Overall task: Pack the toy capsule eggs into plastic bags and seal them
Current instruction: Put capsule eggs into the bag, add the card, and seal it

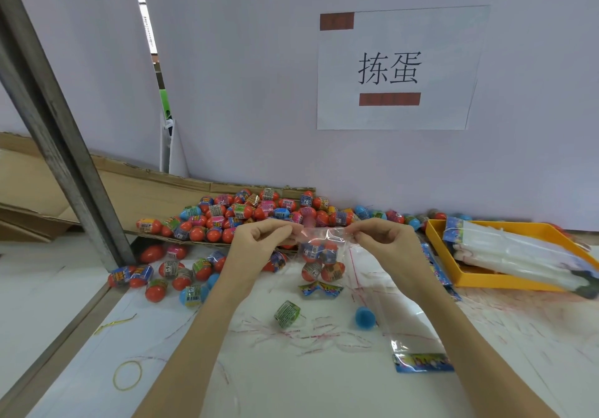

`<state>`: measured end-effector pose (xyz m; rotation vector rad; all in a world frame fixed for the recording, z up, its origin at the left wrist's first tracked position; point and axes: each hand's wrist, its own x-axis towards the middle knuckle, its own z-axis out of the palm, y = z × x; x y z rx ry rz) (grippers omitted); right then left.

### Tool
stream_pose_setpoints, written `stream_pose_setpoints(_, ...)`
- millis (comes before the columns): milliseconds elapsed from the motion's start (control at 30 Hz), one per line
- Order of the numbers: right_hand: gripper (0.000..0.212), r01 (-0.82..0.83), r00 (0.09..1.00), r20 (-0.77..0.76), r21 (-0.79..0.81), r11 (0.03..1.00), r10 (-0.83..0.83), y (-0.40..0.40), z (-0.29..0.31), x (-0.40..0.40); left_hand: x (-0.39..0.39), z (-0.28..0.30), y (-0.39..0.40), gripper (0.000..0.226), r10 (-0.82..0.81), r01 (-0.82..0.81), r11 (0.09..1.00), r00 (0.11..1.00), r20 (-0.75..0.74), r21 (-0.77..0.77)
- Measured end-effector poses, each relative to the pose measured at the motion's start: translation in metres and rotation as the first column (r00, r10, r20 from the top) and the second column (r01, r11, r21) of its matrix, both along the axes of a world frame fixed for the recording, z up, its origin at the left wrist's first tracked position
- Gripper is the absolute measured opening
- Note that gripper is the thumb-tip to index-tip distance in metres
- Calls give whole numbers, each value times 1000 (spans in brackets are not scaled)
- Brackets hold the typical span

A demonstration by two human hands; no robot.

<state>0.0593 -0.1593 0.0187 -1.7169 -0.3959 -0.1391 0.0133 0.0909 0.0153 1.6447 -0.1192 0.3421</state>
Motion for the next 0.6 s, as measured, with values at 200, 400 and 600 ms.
stream_pose_setpoints(200,22,3,999,-33,46,999,-2,2,3,-2,2,0,-5,13,58,-58,998,998,4,33)
stream_pose_setpoints(400,16,-34,999,30,45,998,32,7,-1,-2,2,-1,-3,14,50,-51,997,999,15,53)
stream_pose_setpoints(600,19,-36,997,69,24,999,34,11,-5,2,4,-1,-2,21,69,-76,991,996,58,110)
